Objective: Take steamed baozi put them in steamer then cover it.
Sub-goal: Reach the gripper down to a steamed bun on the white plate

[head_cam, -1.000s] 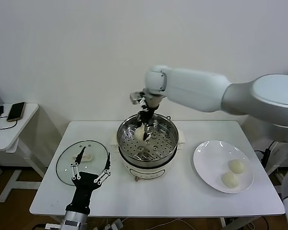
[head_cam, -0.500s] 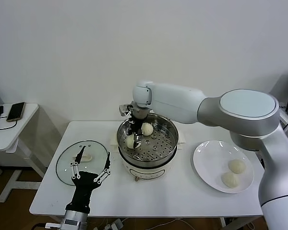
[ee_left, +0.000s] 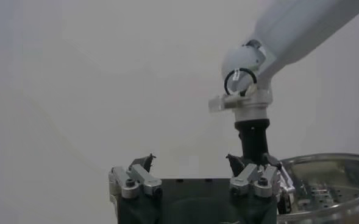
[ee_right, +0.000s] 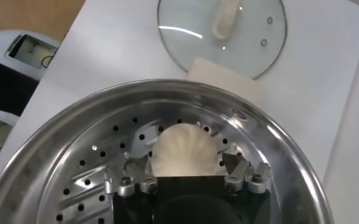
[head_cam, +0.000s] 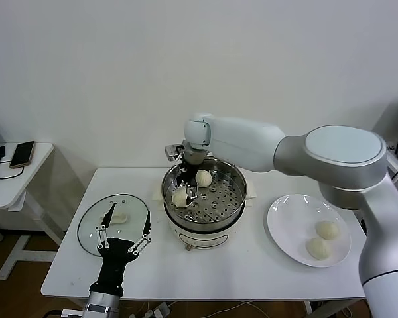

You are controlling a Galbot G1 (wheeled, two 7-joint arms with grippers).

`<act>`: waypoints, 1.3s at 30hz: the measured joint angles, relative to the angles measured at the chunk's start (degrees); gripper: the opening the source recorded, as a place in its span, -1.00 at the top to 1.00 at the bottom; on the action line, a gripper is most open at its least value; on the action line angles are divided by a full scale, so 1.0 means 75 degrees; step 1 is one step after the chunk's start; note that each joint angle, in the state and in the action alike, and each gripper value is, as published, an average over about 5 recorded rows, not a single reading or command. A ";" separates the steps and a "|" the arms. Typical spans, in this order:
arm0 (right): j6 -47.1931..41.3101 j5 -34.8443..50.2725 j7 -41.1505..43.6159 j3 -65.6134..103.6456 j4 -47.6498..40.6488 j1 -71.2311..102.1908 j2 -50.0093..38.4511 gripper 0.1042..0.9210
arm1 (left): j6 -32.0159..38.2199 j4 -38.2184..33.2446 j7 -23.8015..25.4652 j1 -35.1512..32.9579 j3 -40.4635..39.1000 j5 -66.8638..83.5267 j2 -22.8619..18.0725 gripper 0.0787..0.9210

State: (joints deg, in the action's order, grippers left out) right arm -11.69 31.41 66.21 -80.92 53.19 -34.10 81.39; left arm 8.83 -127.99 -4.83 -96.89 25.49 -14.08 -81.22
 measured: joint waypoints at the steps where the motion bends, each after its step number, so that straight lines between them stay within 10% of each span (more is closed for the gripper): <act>1: 0.0026 -0.0047 0.0071 0.0043 0.0126 -0.0112 -0.0152 -0.76 | 0.0003 0.0001 0.0000 0.0001 -0.0008 -0.0003 0.0006 -0.77; 22: 0.1430 -0.2060 0.2058 0.0878 0.1318 -0.0221 -0.4672 -0.76 | -0.0011 0.0077 -0.0004 0.0112 -0.0126 -0.0009 0.0077 -0.77; 39: 0.2035 -0.3963 0.2045 0.2511 0.1125 0.2695 -0.5657 -0.76 | -0.0056 0.0130 -0.0077 0.0021 -0.0021 -0.0020 0.0021 -0.77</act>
State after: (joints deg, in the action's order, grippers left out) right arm 3.57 1.69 81.55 -62.09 61.63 -13.89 38.96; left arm 8.41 -127.02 -5.41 -96.73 25.33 -14.22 -81.07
